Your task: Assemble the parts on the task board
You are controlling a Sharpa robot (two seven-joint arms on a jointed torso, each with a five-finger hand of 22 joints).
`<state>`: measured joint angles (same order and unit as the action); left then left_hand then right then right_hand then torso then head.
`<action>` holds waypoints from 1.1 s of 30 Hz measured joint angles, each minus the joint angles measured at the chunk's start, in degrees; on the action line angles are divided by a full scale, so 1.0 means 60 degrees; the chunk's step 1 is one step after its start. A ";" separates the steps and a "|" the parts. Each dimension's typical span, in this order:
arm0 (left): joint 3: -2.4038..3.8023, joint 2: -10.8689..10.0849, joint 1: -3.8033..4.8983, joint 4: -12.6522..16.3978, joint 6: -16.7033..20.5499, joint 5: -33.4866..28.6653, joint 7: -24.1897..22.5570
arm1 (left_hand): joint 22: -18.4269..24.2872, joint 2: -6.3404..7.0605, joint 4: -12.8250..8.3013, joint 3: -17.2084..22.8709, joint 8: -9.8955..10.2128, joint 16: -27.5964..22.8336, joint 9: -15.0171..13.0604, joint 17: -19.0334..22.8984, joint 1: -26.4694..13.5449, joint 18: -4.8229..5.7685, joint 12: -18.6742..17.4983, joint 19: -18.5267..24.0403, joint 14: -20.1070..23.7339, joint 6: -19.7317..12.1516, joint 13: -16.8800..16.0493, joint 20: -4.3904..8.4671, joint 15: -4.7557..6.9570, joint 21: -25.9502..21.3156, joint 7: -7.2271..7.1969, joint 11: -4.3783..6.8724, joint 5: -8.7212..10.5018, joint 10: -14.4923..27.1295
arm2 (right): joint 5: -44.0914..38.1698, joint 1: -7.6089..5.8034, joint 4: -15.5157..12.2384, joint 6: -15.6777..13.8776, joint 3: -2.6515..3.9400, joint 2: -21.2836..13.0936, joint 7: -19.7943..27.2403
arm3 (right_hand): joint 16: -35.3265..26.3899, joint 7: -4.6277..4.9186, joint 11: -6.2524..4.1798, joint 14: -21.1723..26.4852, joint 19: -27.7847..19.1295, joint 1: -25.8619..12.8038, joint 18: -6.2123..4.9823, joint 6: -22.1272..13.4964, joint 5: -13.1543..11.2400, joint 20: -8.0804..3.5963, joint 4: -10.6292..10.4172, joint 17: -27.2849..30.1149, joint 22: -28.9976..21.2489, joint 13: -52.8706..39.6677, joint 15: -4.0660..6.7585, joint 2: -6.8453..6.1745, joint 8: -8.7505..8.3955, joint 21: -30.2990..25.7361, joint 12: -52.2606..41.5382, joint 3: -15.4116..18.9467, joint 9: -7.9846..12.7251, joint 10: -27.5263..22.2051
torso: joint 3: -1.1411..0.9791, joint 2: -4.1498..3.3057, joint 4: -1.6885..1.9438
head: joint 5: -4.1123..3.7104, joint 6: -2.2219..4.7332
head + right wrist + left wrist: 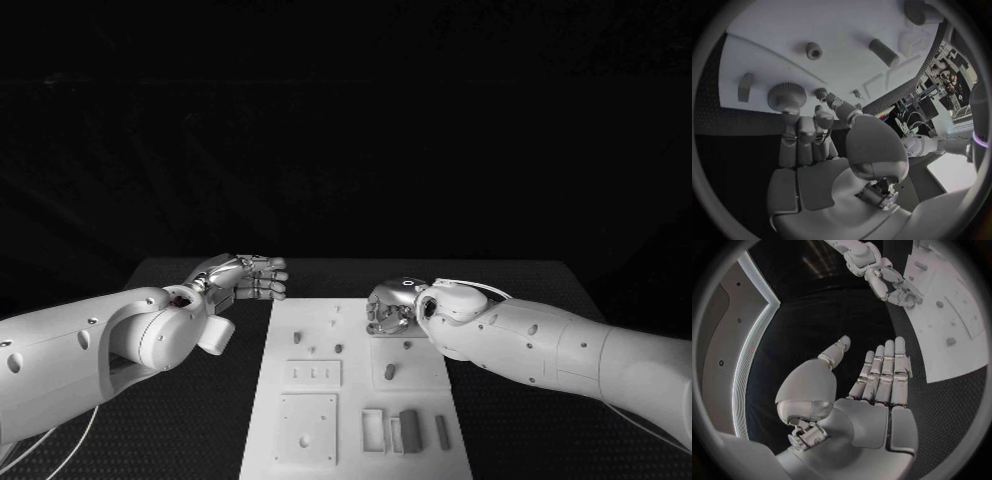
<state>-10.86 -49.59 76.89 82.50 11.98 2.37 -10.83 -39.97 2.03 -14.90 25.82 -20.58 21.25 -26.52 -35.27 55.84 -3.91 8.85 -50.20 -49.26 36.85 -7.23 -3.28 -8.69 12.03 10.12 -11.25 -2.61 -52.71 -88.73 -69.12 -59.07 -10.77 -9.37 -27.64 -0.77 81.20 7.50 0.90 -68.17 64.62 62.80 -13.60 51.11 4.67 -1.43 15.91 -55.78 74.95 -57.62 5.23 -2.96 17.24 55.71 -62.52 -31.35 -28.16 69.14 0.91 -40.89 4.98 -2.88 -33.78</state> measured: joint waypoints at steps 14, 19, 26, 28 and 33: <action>0.0000 0.0003 0.0000 0.0018 -0.0002 0.0005 0.0007 | 0.0008 0.0000 0.0000 0.0000 0.0000 0.0000 0.0008 -0.0011 0.0000 -0.0056 0.0000 0.0000 0.0001 0.0000 -0.0001 -0.0001 0.0000 0.0000 0.0000 0.0001 0.0000 0.0000 | -0.0169 0.0107 0.0078 -0.0131 0.0009 0.0077 -0.0169 | 0.0092 -0.0024 -0.0017 -0.0079 0.0054 -0.0085 0.0024 0.0098 0.0000 -0.0020 0.0058 -0.0108 -0.0001 -0.0031 0.0012 -0.0085 -0.0018 0.0052 -0.0037 -0.0119 -0.0008 0.0083 | -0.0006 -0.0156 0.0042 | 0.0017 0.0009; 0.0000 0.0011 0.0000 0.0006 -0.0004 0.0006 0.0010 | 0.0009 0.0000 0.0000 0.0000 0.0038 -0.0036 0.0014 -0.0015 0.0000 -0.0056 -0.0036 0.0001 0.0001 0.0000 -0.0001 -0.0001 0.0000 0.0000 0.0000 0.0001 0.0000 0.0000 | -0.0193 0.0114 0.0104 -0.0155 0.0010 0.0071 -0.0205 | 0.0093 -0.0024 -0.0017 -0.0078 0.0055 -0.0085 0.0023 0.0098 0.0000 -0.0019 0.0062 -0.0129 -0.0001 -0.0031 0.0012 -0.0085 -0.0018 0.0052 -0.0037 -0.0168 -0.0004 0.0084 | -0.0006 -0.0198 0.0048 | 0.0006 -0.0017; 0.0000 0.0031 0.0000 -0.0023 -0.0007 0.0007 0.0014 | 0.0008 0.0000 0.0000 0.0000 0.0038 -0.0037 0.0017 -0.0013 0.0001 -0.0055 -0.0035 0.0001 0.0002 0.0000 -0.0001 -0.0001 0.0001 -0.0037 0.0000 0.0002 0.0000 0.0000 | -0.0204 0.0100 0.0099 -0.0218 0.0026 0.0075 -0.0213 | 0.0093 -0.0024 -0.0032 -0.0078 0.0102 -0.0099 0.0024 0.0098 0.0000 -0.0035 0.0062 -0.0141 -0.0001 -0.0030 0.0011 -0.0099 -0.0011 0.0052 -0.0037 -0.0168 -0.0021 0.0099 | -0.0016 -0.0247 0.0053 | 0.0003 -0.0020; 0.0000 0.0033 0.0000 -0.0026 -0.0008 0.0008 0.0016 | 0.0007 0.0000 0.0000 0.0000 0.0038 -0.0037 0.0017 -0.0013 0.0000 -0.0054 -0.0035 0.0001 0.0002 0.0000 -0.0001 -0.0001 0.0001 -0.0037 0.0000 0.0002 0.0000 0.0001 | -0.0206 0.0099 0.0100 -0.0238 0.0031 0.0082 -0.0216 | 0.0093 -0.0025 -0.0033 -0.0079 0.0103 -0.0123 0.0024 0.0099 -0.0001 -0.0035 0.0062 -0.0142 -0.0001 -0.0030 0.0011 -0.0123 -0.0019 0.0052 -0.0037 -0.0168 -0.0026 0.0100 | -0.0021 -0.0258 0.0054 | 0.0007 -0.0020; 0.0000 0.0029 0.0000 -0.0026 -0.0009 0.0008 0.0022 | 0.0016 0.0000 0.0000 0.0000 0.0038 -0.0037 0.0026 -0.0012 0.0001 -0.0049 -0.0035 0.0001 0.0002 0.0000 -0.0002 -0.0001 0.0001 -0.0037 0.0000 0.0003 0.0000 0.0001 | -0.0209 0.0101 0.0112 -0.0302 0.0042 0.0111 -0.0229 | 0.0093 -0.0034 -0.0034 -0.0112 0.0104 -0.0122 0.0025 0.0109 -0.0001 -0.0034 0.0062 -0.0149 -0.0002 -0.0040 -0.0023 -0.0123 -0.0047 0.0052 -0.0037 -0.0167 -0.0028 0.0101 | -0.0028 -0.0287 0.0060 | 0.0012 -0.0020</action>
<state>-10.86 -49.41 76.89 82.35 11.93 2.43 -10.70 -39.87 2.03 -14.90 25.82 -20.35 21.02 -26.36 -35.34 55.85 -4.20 8.64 -50.19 -49.24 36.85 -7.24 -3.29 -8.69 11.81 10.12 -11.23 -2.61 -52.70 -89.99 -68.51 -58.40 -12.58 -9.12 -26.98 -2.14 81.76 7.29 0.70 -68.84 65.24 62.07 -13.46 51.77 4.66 -1.63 16.28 -56.67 74.94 -57.85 5.09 -3.70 16.96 56.02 -62.74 -32.35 -28.33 69.75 0.74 -42.61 5.33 -2.81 -33.90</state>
